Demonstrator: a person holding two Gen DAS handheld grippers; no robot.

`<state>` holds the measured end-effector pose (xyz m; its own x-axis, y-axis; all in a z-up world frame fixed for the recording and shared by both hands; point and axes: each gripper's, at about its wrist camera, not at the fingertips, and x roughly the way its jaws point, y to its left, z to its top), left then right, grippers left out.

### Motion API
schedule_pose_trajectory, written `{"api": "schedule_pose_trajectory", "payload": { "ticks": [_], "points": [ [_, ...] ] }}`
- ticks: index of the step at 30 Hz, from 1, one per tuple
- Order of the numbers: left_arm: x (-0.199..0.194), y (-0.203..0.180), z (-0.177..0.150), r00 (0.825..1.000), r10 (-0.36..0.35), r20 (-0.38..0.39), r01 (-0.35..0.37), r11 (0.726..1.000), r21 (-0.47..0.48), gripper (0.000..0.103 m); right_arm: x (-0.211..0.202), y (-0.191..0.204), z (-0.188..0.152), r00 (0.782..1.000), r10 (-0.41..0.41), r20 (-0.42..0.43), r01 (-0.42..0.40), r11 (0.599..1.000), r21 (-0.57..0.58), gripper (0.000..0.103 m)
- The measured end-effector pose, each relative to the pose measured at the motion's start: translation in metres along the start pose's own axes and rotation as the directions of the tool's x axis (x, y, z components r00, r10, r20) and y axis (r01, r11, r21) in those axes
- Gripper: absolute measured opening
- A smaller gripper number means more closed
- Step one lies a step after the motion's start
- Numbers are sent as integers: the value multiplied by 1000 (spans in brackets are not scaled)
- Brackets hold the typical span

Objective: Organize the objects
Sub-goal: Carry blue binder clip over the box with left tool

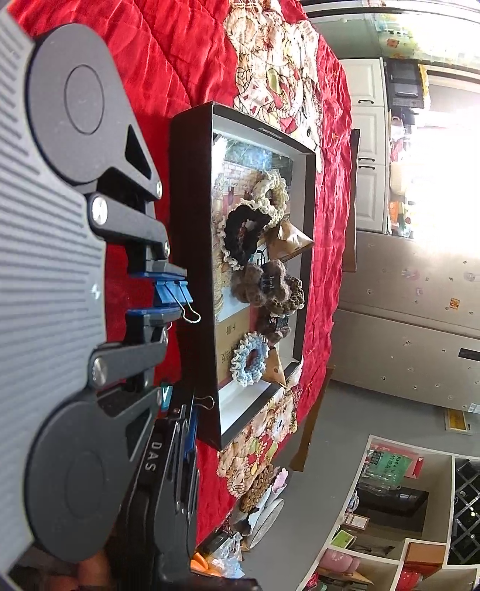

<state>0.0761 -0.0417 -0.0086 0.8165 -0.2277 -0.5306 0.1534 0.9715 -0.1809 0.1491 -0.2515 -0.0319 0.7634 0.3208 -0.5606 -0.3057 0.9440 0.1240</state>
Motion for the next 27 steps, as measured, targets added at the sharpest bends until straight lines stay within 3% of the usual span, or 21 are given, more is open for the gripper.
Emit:
{"api": "schedule_pose_trajectory", "payload": {
  "ticks": [3, 18, 27],
  "points": [
    [-2, 2, 1, 1000, 0, 7, 0, 1000, 2, 17, -1, 0, 0, 1000, 5, 9, -5, 1000, 0, 3],
    [-16, 15, 26, 997, 15, 82, -16, 1000, 9, 17, -28, 21, 31, 993, 53, 103, -48, 998, -52, 3],
    [9, 18, 51, 990, 74, 121, -79, 996, 41, 17, -9, 18, 63, 990, 21, 142, -17, 999, -34, 3]
  ]
}}
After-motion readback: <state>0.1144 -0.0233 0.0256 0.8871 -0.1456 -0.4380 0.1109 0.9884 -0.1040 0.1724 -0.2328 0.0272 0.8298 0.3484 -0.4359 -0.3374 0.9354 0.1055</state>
